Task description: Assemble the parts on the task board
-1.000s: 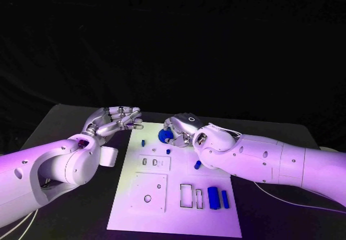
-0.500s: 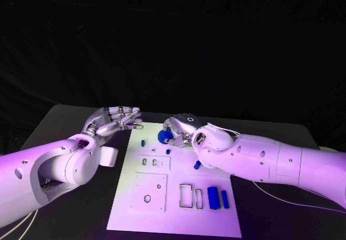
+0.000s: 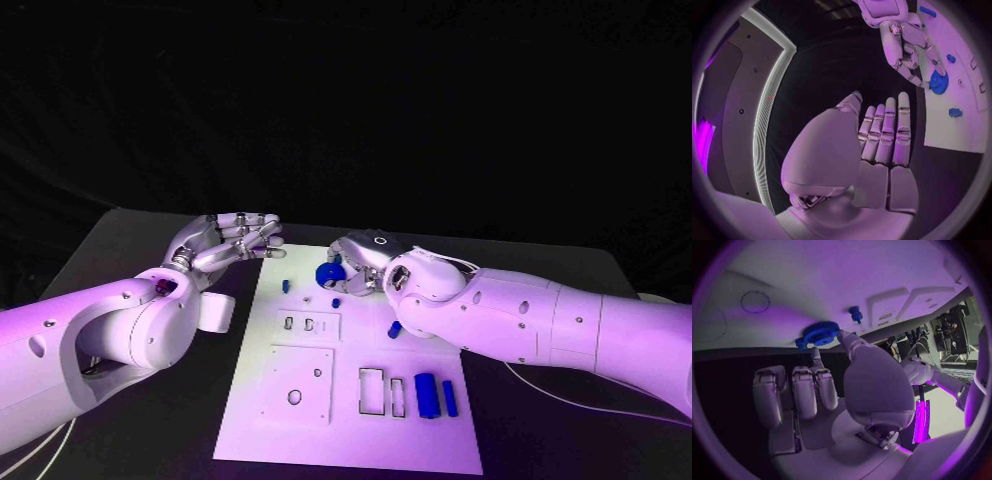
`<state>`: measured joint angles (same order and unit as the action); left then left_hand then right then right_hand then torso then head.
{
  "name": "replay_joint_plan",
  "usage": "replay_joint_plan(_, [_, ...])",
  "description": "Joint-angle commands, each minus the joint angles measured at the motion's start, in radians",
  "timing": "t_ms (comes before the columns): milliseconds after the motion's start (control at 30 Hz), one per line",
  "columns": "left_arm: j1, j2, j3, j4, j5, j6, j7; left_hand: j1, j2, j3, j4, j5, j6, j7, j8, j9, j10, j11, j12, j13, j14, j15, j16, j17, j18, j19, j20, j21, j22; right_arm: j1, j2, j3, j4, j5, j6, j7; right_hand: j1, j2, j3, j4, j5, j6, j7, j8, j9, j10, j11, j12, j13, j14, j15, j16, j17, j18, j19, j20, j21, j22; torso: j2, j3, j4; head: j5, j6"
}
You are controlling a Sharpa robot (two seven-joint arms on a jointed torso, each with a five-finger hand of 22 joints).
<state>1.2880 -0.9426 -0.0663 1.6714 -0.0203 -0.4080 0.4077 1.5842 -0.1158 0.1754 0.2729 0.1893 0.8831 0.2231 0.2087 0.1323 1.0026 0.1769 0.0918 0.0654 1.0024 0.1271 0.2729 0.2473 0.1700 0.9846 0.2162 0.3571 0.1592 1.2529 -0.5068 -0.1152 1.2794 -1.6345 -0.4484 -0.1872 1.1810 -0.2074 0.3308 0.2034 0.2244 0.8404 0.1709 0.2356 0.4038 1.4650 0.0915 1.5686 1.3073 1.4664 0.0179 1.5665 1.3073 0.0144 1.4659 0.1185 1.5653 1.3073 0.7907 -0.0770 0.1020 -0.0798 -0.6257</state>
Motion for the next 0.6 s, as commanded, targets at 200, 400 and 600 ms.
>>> replay_joint_plan(200, [0.002, 0.001, 0.001, 0.0, 0.005, 0.019, 0.001, -0.008, -0.006, 0.006, 0.003, -0.005, -0.005, 0.004, -0.005, -0.002, -0.006, 0.001, -0.007, 0.0, -0.008, 0.001, -0.006, 0.002, 0.009, -0.001, 0.0, 0.004, 0.002, 0.0, -0.01, 0.0, 0.006, 0.014, 0.039, -0.004, -0.012, 0.017, -0.017, 0.028, 0.021, 0.027, -0.004, -0.004, 0.008, 0.106, -0.005, 0.002, 0.264, 0.104, -0.002, 0.004, 0.263, -0.014, 0.105, 0.004, 0.005, 0.264, 0.0, 0.0014, 0.0002, 0.002, 0.002])
replay_joint_plan(400, [0.002, 0.0, 0.001, -0.003, 0.007, 0.021, 0.0, -0.009, -0.005, 0.006, 0.004, -0.005, -0.006, 0.004, -0.005, -0.002, -0.006, 0.001, -0.008, 0.0, -0.008, 0.001, -0.006, 0.002, 0.009, -0.001, 0.0, 0.004, 0.002, 0.001, -0.058, 0.003, 0.049, 0.066, -0.111, 0.043, -0.007, 0.017, -0.021, 0.039, 0.038, 0.025, -0.004, -0.012, 0.009, 0.106, -0.007, 0.002, 0.264, 0.104, -0.004, 0.004, 0.263, -0.014, 0.105, 0.001, 0.005, 0.264, -0.001, 0.0042, -0.0026, 0.003, 0.006])
replay_joint_plan(600, [0.002, -0.003, 0.001, -0.007, 0.007, 0.023, 0.0, -0.009, -0.005, 0.007, 0.004, -0.004, -0.006, 0.004, -0.005, -0.002, -0.007, 0.001, -0.008, 0.0, -0.009, 0.001, -0.007, 0.002, 0.009, -0.001, 0.0, 0.004, 0.002, 0.028, -0.176, 0.009, 0.135, 0.263, -0.1, 0.165, 0.024, 0.017, -0.042, 0.05, -0.024, -0.011, 0.008, -0.046, 0.007, 0.106, 0.003, 0.002, 0.264, 0.104, 0.003, 0.004, 0.261, -0.014, 0.105, 0.006, 0.005, 0.264, -0.005, 0.0073, -0.0102, -0.01, 0.009])
